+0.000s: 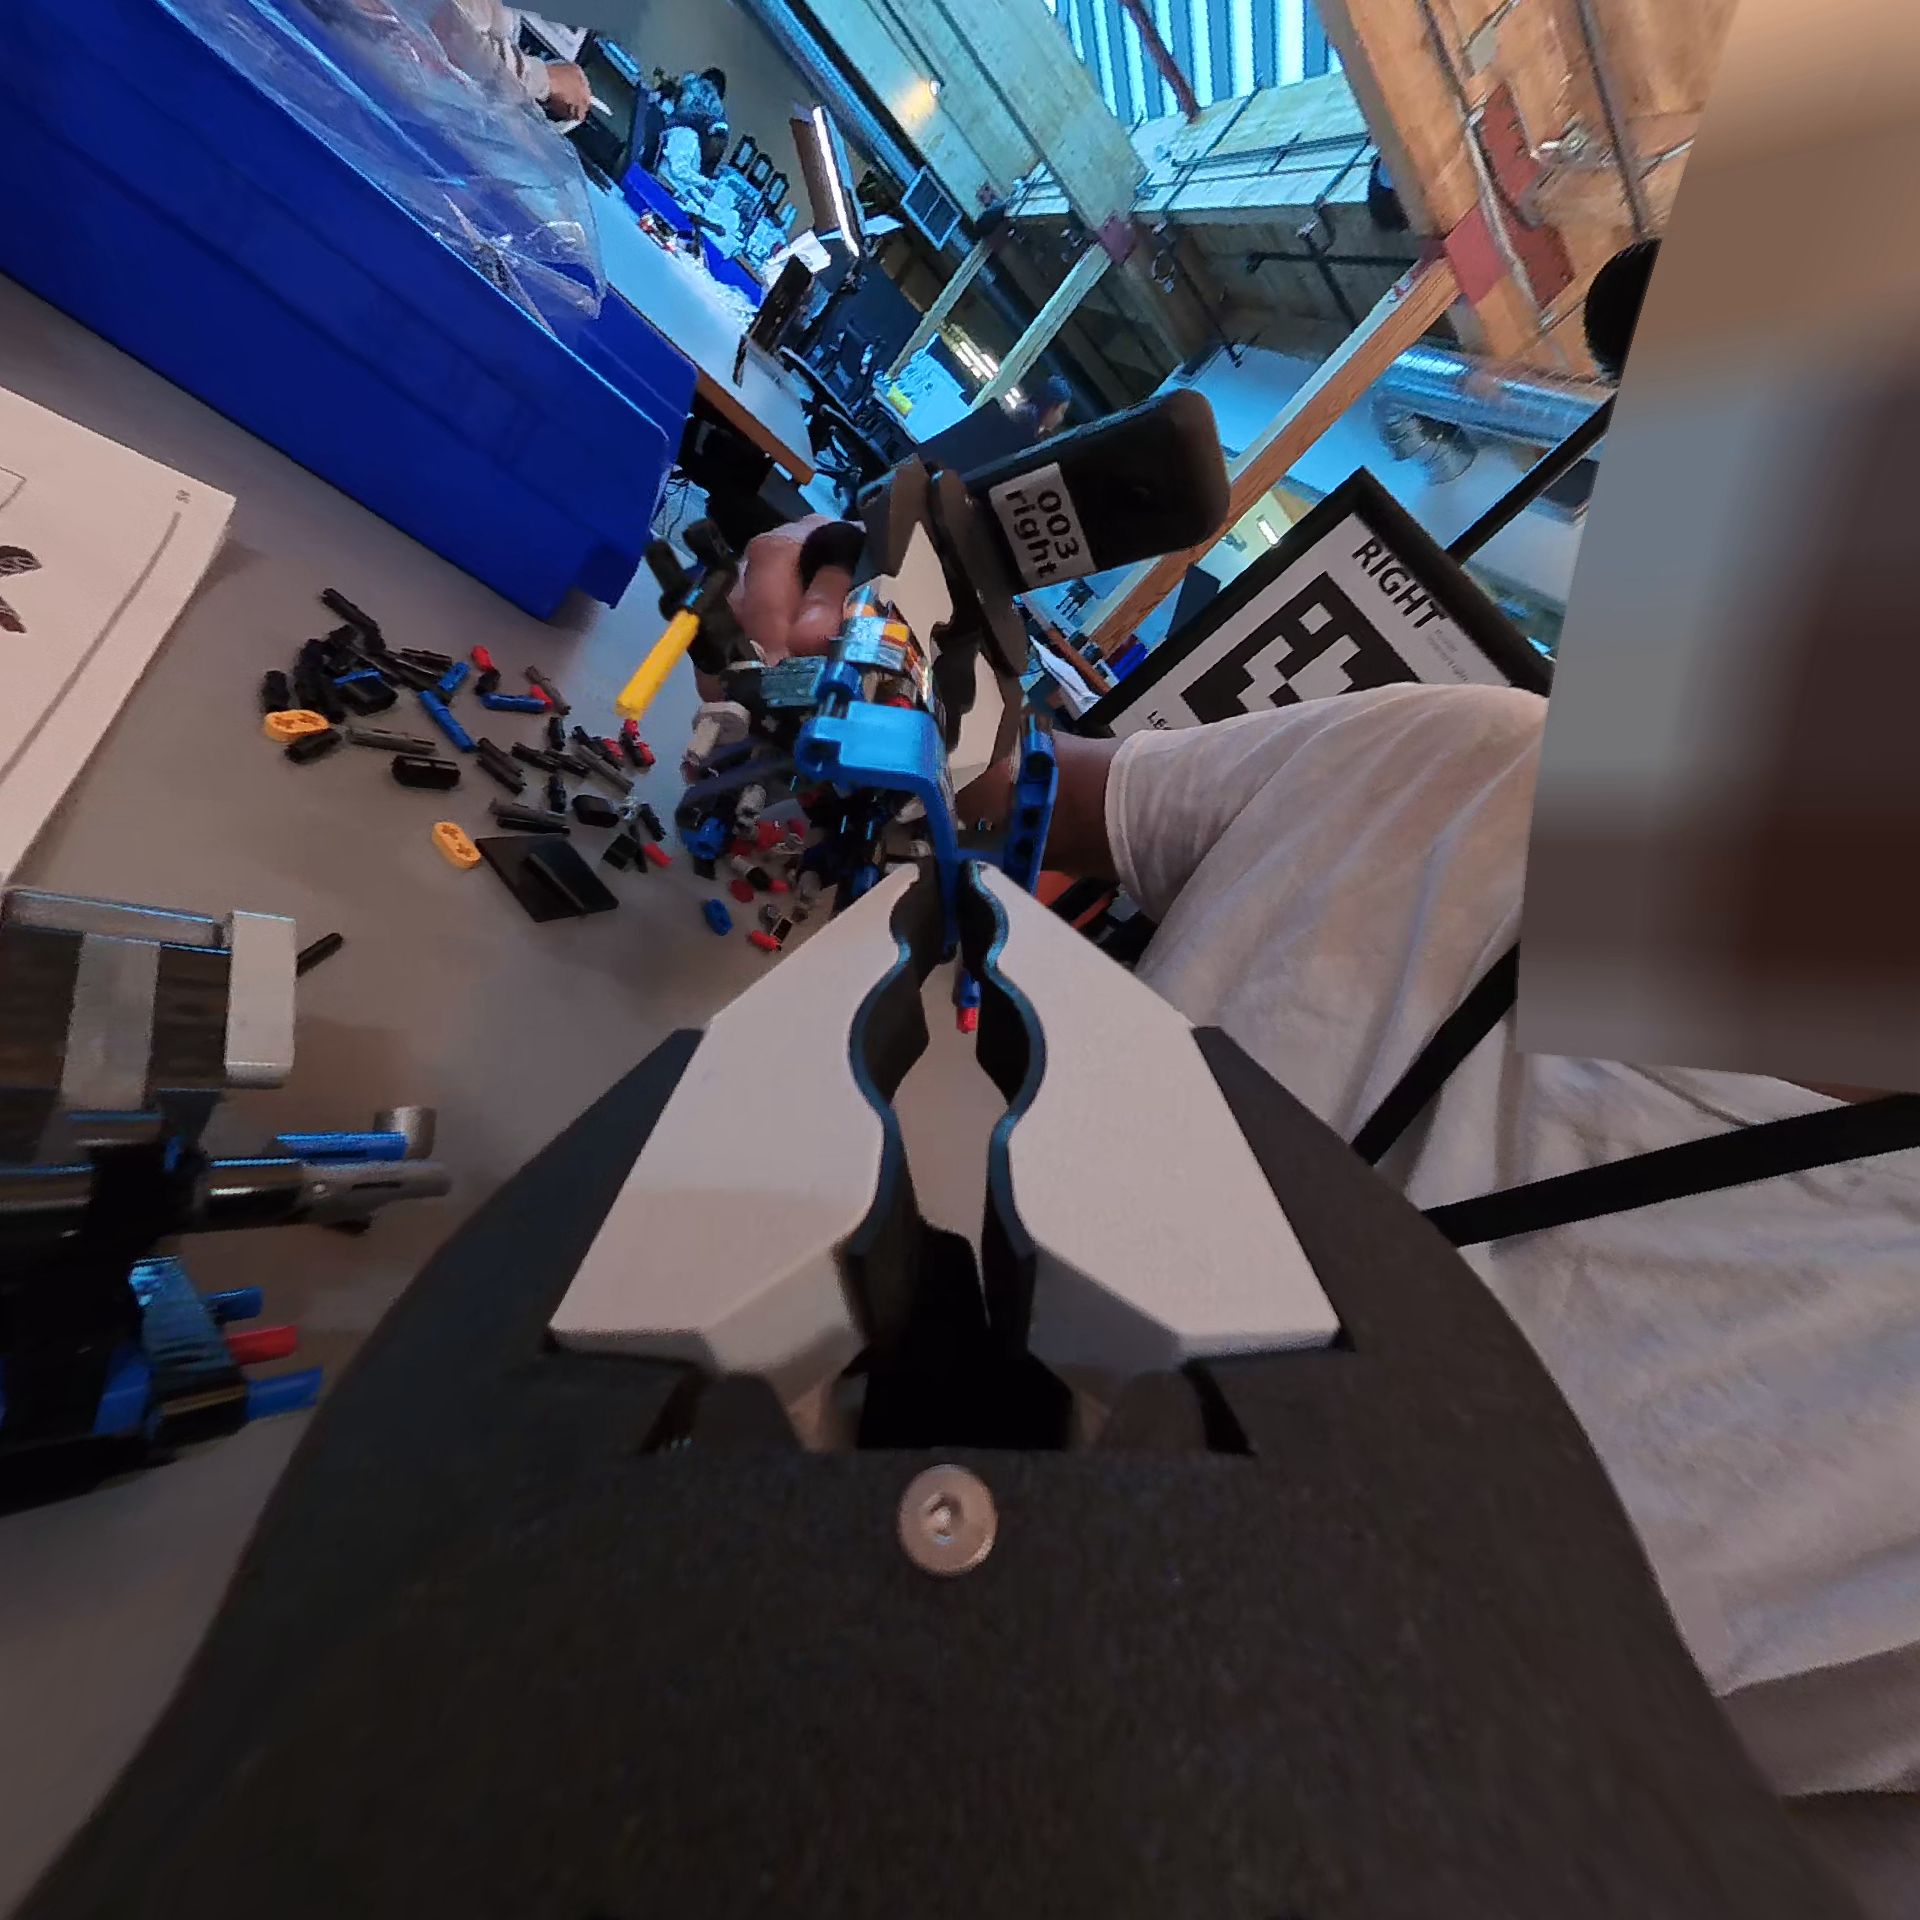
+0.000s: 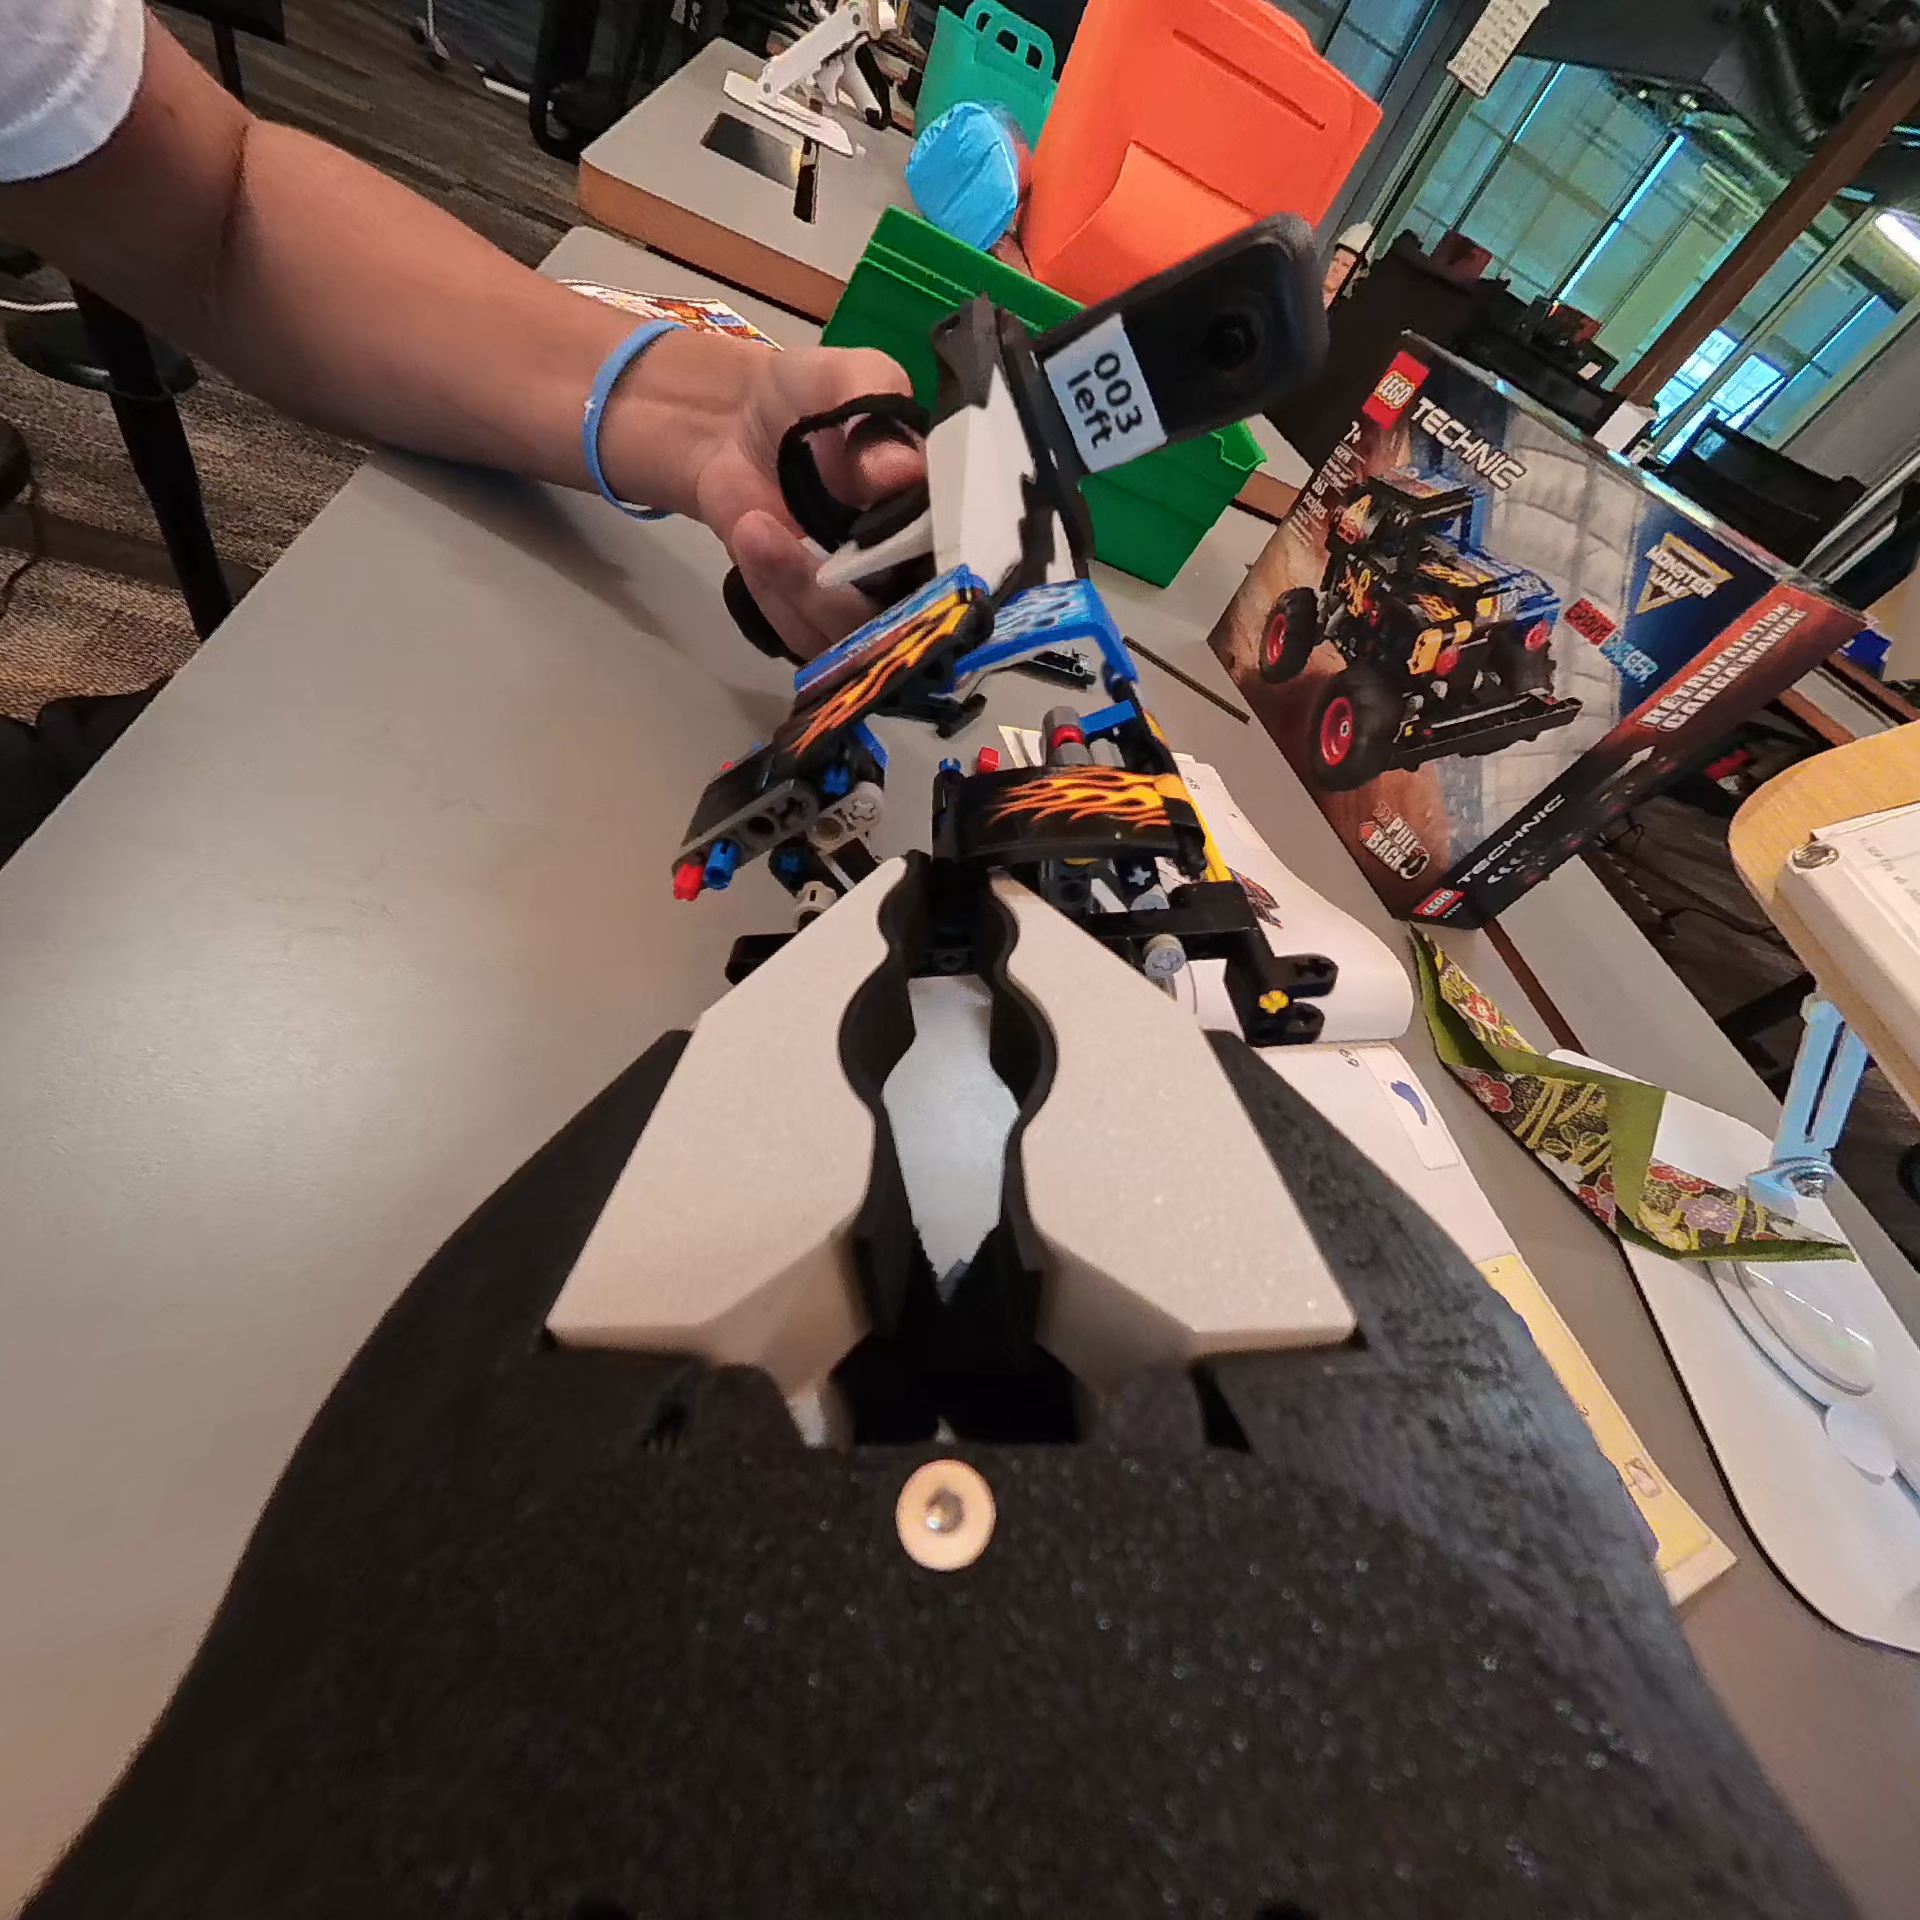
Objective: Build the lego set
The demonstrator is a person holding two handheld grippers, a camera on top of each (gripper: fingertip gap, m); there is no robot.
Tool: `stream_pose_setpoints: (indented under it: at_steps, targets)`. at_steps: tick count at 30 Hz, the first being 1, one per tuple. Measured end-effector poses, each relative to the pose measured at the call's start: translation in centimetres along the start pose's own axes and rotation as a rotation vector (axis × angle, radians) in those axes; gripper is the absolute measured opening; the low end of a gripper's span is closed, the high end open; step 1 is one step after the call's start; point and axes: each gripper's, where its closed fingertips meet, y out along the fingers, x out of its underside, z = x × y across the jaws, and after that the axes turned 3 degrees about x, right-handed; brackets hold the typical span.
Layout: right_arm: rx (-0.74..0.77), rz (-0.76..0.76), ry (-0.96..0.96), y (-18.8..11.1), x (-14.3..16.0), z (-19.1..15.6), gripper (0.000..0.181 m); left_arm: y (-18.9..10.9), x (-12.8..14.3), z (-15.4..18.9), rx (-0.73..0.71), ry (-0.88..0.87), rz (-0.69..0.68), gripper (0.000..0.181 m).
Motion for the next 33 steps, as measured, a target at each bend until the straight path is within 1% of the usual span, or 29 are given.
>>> stream_pose_setpoints:
  at_steps: [6, 11, 16, 23, 26, 33]
  targets:
    - [-0.001, 0.002, -0.032, 0.0, -0.2, -0.4, 0.006, 0.2, 0.0, 0.9, 0.101, -0.065, 0.023, 0.000]
    - [0.000, -0.007, -0.049, 0.1, 0.0, -0.5, 0.006, 0.4, 0.2, 0.8, 0.131, -0.108, 0.030, 0.000]
    - [-0.009, -0.009, -0.042, 0.2, 0.0, -0.7, 0.006, 0.5, 0.5, 0.4, 0.099, -0.090, 0.009, 0.000]
    - [-0.060, 0.038, 0.070, 0.1, -0.5, -0.8, 0.006, 0.8, 0.9, -0.2, 0.007, 0.030, -0.038, 0.000]
    - [-0.078, 0.062, 0.116, 0.0, -0.8, -0.8, 0.006, 0.9, 0.8, 0.1, 0.006, 0.060, -0.036, 0.000]
    - [-0.105, 0.078, 0.188, 0.1, -0.6, -0.6, 0.006, 0.8, 0.8, -0.2, 0.001, 0.072, -0.015, 0.000]
